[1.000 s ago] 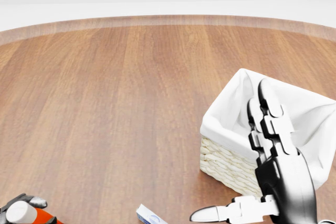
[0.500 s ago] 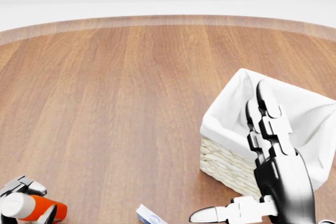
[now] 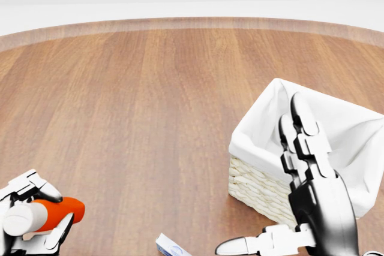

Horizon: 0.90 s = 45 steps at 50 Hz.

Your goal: Pick up the ketchup, and put it in the basket.

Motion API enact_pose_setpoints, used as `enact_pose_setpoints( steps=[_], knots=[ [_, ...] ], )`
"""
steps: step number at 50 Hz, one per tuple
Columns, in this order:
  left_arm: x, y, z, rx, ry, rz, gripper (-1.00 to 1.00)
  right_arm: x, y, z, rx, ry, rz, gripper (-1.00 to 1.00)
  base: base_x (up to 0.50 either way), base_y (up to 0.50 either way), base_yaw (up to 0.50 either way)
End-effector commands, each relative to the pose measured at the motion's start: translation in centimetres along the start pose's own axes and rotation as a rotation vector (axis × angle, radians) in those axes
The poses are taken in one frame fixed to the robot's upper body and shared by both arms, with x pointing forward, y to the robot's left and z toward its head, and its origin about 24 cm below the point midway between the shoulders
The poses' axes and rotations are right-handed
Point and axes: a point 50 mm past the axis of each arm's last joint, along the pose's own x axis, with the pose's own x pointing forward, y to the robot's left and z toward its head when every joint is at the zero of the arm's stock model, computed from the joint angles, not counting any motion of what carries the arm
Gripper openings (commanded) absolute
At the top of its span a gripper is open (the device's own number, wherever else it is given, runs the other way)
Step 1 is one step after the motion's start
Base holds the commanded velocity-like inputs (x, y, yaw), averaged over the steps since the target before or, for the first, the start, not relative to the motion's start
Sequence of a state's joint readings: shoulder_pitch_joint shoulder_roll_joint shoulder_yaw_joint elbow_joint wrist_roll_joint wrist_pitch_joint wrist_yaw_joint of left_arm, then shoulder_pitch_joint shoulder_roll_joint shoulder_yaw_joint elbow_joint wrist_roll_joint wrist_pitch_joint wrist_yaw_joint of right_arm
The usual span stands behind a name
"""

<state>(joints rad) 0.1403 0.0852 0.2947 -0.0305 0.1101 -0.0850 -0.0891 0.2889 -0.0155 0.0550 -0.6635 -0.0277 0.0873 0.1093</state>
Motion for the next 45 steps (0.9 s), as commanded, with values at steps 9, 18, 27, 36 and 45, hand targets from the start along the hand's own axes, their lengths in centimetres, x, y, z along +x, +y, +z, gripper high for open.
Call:
enact_pose_setpoints(
  steps=[9,18,27,36,45],
  knots=[
    [1.8,-3.6,4.7,-0.010,-0.150,-0.074,-0.93,0.0,0.3,-0.2,0.003,0.012,0.010,1.00,0.00,0.00,0.00],
    [2.7,-5.2,6.0,-0.021,-0.171,-0.098,-0.93,0.0,0.2,-0.3,0.003,0.012,0.010,1.00,0.00,0.00,0.00],
    [3.0,-7.1,8.0,-0.027,-0.216,-0.138,-0.92,0.0,0.2,-0.2,0.003,0.010,0.009,1.00,0.00,0.00,0.00],
    [2.3,-9.3,10.3,-0.051,-0.306,-0.194,-0.91,0.0,0.2,-0.3,0.002,0.014,0.010,1.00,0.00,0.00,0.00],
    [0.7,-11.3,12.9,-0.074,-0.414,-0.258,-0.92,0.0,0.2,-0.2,0.002,0.010,0.009,1.00,0.00,0.00,0.00]
  ],
)
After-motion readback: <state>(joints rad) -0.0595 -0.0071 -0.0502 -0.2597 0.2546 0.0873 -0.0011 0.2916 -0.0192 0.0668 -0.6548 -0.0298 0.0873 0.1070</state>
